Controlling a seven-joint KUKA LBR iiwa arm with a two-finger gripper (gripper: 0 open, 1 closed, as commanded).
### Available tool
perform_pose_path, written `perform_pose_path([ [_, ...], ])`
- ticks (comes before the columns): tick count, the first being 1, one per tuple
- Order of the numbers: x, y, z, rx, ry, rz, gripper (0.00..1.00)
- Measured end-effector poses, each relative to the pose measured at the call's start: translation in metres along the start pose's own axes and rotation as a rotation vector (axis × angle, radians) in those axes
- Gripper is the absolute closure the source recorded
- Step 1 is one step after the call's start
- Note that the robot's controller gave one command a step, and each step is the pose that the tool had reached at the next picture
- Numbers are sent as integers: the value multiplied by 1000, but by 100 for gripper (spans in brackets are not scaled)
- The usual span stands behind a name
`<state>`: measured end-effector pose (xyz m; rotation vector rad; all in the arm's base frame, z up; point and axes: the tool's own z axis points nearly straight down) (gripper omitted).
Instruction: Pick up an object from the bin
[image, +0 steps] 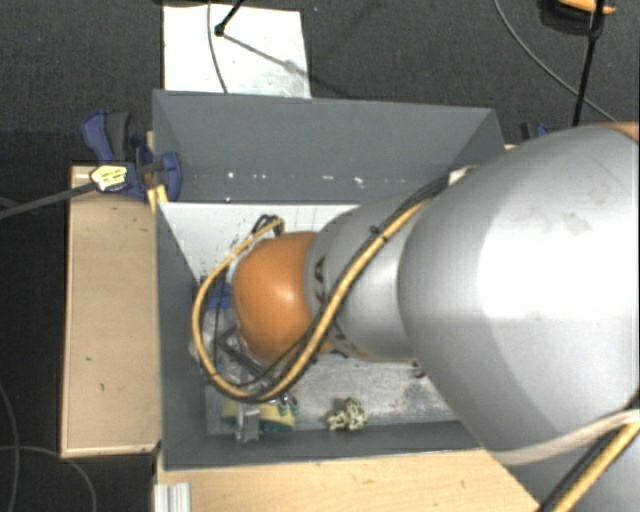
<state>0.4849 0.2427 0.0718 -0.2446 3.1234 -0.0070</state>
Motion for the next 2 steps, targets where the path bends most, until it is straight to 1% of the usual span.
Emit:
perform_pose_path([
  [1,-1,-2,-1,1,-3,6,100],
  [2,-5,-2,-97,-8,-1,14,100],
])
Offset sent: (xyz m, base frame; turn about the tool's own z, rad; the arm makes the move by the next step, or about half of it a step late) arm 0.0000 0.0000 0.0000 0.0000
